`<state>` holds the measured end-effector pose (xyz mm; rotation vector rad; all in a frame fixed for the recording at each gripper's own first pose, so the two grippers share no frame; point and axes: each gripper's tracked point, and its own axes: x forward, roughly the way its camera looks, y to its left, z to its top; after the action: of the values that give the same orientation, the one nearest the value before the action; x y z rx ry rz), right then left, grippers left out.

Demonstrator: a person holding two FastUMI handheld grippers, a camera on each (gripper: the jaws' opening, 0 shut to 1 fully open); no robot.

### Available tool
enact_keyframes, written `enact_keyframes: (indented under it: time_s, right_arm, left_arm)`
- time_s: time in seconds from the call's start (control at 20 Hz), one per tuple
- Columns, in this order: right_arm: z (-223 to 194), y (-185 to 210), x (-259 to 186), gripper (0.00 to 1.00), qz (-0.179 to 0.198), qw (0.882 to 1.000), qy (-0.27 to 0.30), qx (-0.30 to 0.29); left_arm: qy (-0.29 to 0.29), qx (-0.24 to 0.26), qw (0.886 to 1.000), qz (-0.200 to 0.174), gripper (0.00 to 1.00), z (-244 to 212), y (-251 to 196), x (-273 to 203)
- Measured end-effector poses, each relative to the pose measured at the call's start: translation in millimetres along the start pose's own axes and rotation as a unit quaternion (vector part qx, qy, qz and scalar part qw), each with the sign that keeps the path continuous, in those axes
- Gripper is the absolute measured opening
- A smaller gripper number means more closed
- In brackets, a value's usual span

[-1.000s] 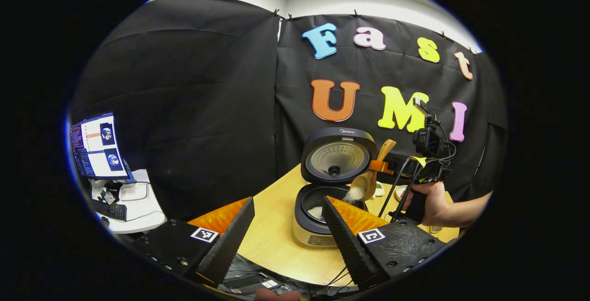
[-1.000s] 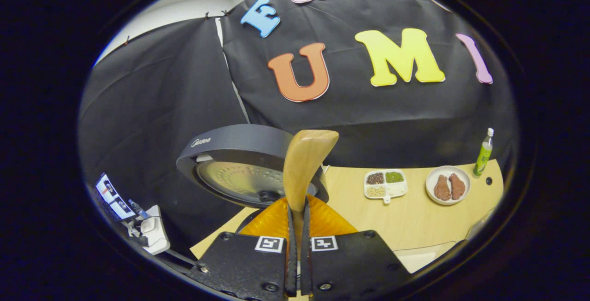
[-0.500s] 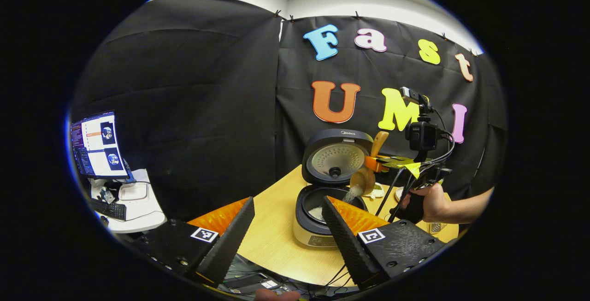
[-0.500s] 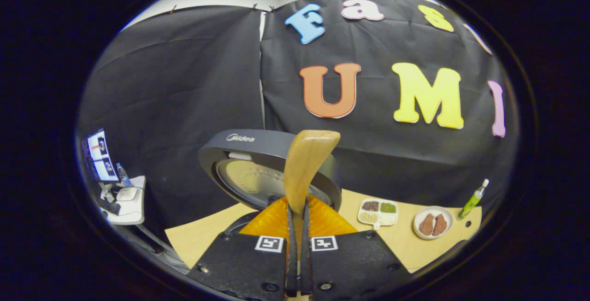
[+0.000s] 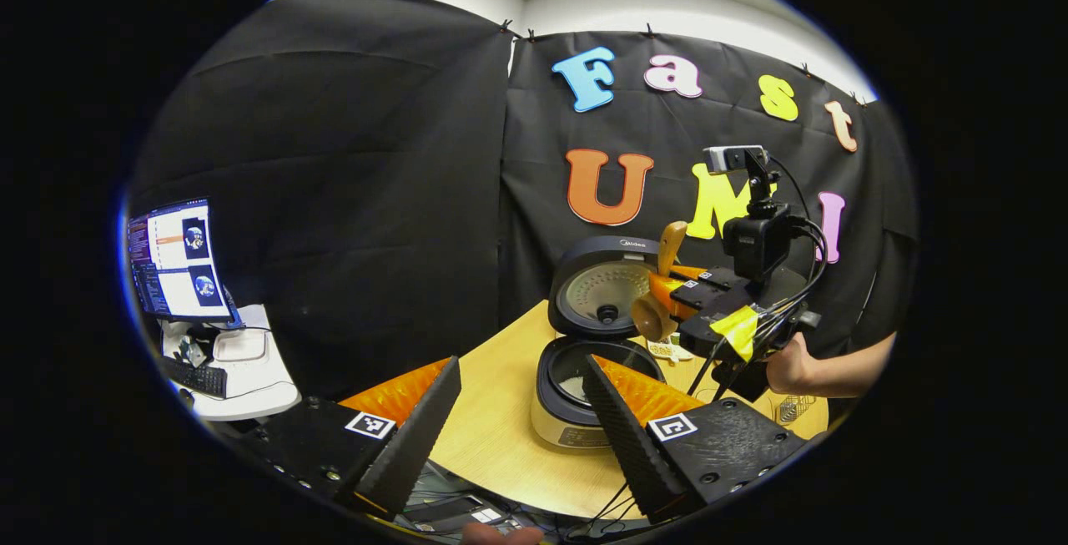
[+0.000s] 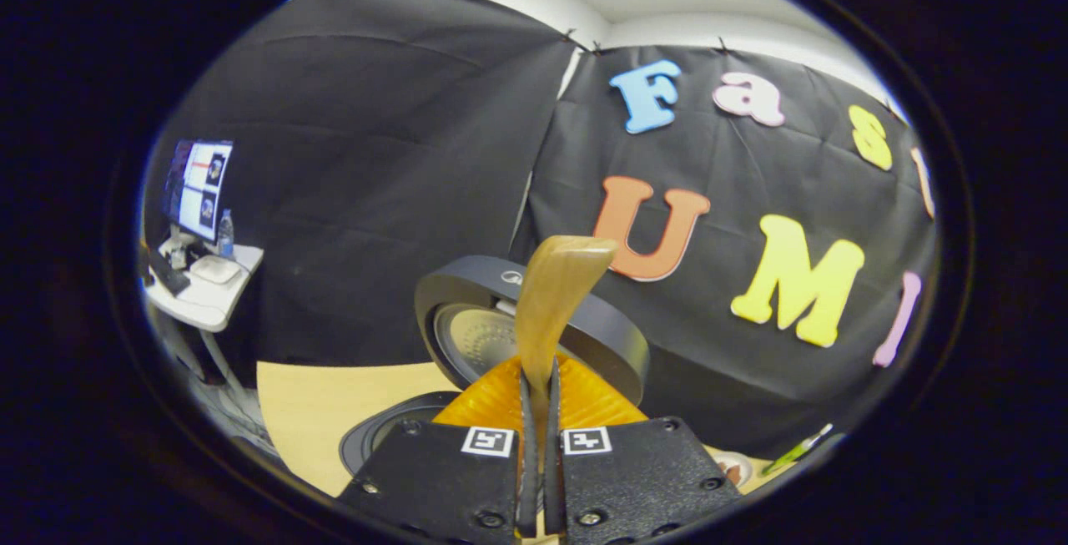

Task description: Close the left gripper, press the button to open the rice cooker; take a wooden spoon from the chopstick holder with the right hand, scoop a spoonful of rice and pour it into the rice cooker, then put the wooden spoon back into the chopstick holder.

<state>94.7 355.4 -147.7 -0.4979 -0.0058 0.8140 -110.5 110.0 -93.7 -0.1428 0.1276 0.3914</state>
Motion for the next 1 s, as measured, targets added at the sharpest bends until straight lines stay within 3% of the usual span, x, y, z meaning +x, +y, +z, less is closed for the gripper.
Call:
enact_keyframes:
  time_s: [0.2, 0.5, 0.8, 1.0]
  right_arm:
    - [7, 12, -5, 0.08, 0.011, 0.999, -0.024, -0.041]
    - [11, 12, -15, 0.08, 0.011, 0.999, -0.024, -0.026]
    - [8, -14, -39, 0.08, 0.007, 0.997, -0.003, 0.079]
    - [7, -35, -76, 0.08, 0.015, 0.978, 0.022, 0.205]
  left_arm:
    - [0.002, 0.001, 1.000, -0.001, 0.95, 0, 1, -2]
    - [0.000, 0.001, 1.000, -0.006, 0.95, 2, 1, -6]
    - [0.001, 0.003, 1.000, -0.023, 0.95, 4, -10, -2]
    - [0.003, 0.007, 0.999, -0.047, 0.95, 4, -32, 5]
